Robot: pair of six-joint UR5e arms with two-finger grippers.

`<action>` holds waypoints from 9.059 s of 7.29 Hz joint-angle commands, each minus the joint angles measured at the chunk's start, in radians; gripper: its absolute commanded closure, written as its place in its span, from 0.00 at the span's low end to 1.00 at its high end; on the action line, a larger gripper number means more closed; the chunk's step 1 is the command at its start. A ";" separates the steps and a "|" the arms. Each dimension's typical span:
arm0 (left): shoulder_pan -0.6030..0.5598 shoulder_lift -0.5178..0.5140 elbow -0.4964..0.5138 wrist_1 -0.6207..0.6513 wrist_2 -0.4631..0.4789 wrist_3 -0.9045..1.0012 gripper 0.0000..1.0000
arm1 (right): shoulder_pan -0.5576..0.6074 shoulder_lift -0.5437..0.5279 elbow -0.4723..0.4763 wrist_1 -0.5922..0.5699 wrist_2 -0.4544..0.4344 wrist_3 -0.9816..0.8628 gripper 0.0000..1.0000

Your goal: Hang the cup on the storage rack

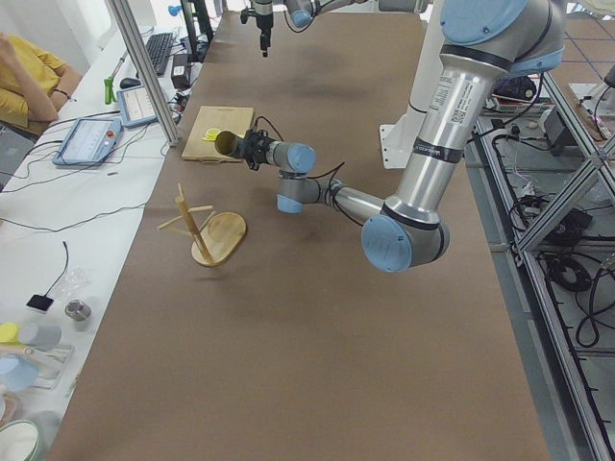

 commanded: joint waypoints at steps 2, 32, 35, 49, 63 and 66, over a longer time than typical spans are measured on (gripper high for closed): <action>-0.141 -0.001 0.024 -0.027 -0.074 -0.622 1.00 | 0.000 -0.002 -0.003 0.002 -0.008 0.000 0.00; -0.434 0.364 0.122 0.092 -0.237 1.001 0.02 | 0.090 -0.048 -0.026 0.114 -0.086 -0.119 0.00; -0.456 0.383 0.116 0.298 -0.103 1.424 0.02 | 0.178 -0.148 -0.026 0.112 -0.080 -0.302 0.00; -0.522 0.335 -0.099 1.259 -0.703 1.440 0.02 | 0.368 -0.392 -0.040 0.117 0.060 -0.563 0.00; -0.546 0.467 -0.418 1.265 -0.700 1.446 0.02 | 0.396 -0.400 -0.038 0.109 0.081 -0.574 0.00; -0.556 0.493 -0.441 1.320 -0.701 1.446 0.02 | 0.405 -0.407 -0.034 0.106 0.076 -0.574 0.00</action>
